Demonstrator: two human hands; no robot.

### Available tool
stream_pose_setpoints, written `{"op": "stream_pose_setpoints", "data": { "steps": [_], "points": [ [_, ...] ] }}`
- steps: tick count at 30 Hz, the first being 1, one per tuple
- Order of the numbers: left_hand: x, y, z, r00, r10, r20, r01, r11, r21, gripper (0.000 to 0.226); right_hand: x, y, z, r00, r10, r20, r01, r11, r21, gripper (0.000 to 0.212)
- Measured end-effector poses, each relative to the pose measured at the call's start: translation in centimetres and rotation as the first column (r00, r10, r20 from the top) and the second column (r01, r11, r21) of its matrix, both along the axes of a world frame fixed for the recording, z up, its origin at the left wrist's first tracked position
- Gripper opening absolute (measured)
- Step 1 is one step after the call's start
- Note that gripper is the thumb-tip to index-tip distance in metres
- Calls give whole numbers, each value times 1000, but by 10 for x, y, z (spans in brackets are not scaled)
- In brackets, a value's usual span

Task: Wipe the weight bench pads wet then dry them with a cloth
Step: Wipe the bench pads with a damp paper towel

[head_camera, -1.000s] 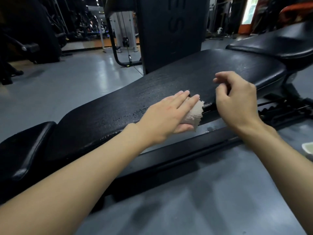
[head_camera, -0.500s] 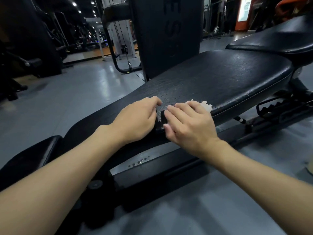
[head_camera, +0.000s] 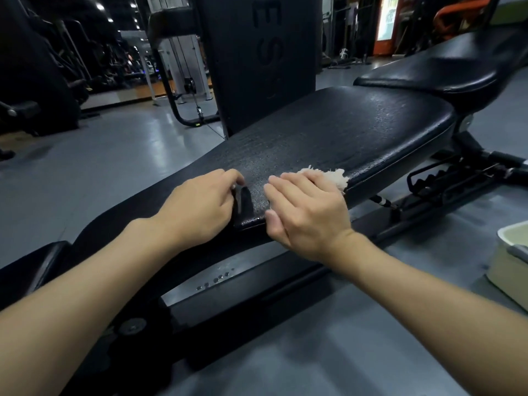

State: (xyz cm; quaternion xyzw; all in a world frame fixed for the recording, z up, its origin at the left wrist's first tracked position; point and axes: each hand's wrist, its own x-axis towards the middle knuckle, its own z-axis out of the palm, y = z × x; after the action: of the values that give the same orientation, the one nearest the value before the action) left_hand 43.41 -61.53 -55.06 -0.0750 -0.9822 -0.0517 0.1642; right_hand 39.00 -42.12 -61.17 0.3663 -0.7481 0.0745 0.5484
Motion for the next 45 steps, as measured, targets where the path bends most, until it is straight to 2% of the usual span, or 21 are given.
{"op": "stream_pose_setpoints", "data": {
  "steps": [3, 5, 7, 8, 10, 12, 13, 15, 17, 21, 23, 26, 30, 32, 36, 40, 43, 45],
  "points": [
    [5, 5, 4, 999, 9, 40, -8, 1000, -18, 29, -22, 48, 9, 996, -32, -80, 36, 998, 57, 41],
    [6, 13, 7, 997, 16, 71, -11, 998, -68, 31, -29, 67, 17, 994, -95, -46, 97, 995, 34, 41],
    [6, 23, 12, 995, 7, 100, 2, 996, -90, 33, -23, 66, 17, 991, -133, 21, 134, 990, -35, 37],
    [3, 29, 14, 994, -12, 111, 20, 997, -74, 32, -13, 61, 16, 987, -144, 75, 152, 980, -125, 35],
    [-7, 42, 17, 991, -54, 120, 58, 998, -32, 29, 14, 45, 8, 963, -156, 221, 237, 880, -411, 35],
    [-19, 54, 19, 991, -61, 119, 62, 998, -7, 27, 34, 20, 6, 896, -167, 412, 402, 700, -591, 46],
    [-24, 59, 20, 991, -48, 122, 49, 999, -4, 26, 38, 6, 10, 841, -178, 511, 494, 637, -591, 52],
    [-29, 65, 20, 990, -23, 139, 30, 999, -44, 22, 32, -19, 18, 744, -159, 649, 605, 573, -553, 60],
    [-30, 66, 21, 988, -11, 156, 25, 996, -84, 20, 23, -31, 23, 718, -94, 689, 619, 539, -571, 62],
    [-29, 63, 27, 985, -25, 168, 43, 994, -103, 23, 8, -5, 15, 778, -47, 627, 520, 609, -599, 61],
    [-27, 64, 29, 983, -34, 181, 54, 993, -109, 23, -22, 37, 27, 779, 2, 626, 523, 549, -652, 61],
    [-29, 67, 29, 985, -22, 172, 42, 993, -114, 21, -52, 83, 45, 733, 84, 675, 570, 465, -677, 62],
    [-44, 93, 34, 969, -141, 205, 137, 990, 32, 26, -16, 36, 29, 778, 150, 610, 502, 435, -747, 69],
    [-53, 110, 40, 960, -199, 197, 192, 980, 51, 31, -10, 27, 24, 742, 186, 644, 511, 464, -724, 74],
    [-71, 121, 54, 960, -238, 147, 226, 969, 98, 22, -33, 56, 43, 717, 191, 670, 548, 441, -711, 76],
    [-96, 125, 67, 929, -293, 226, 274, 955, 110, 16, -50, 82, 55, 625, 203, 754, 607, 480, -633, 69],
    [-123, 135, 79, 897, -262, 357, 204, 960, 192, 39, -68, 112, 74, 582, 154, 798, 658, 487, -574, 65],
    [-144, 142, 88, 858, -219, 465, 98, 958, 271, 58, -76, 132, 85, 507, 84, 858, 691, 555, -463, 59]
  ]
}}
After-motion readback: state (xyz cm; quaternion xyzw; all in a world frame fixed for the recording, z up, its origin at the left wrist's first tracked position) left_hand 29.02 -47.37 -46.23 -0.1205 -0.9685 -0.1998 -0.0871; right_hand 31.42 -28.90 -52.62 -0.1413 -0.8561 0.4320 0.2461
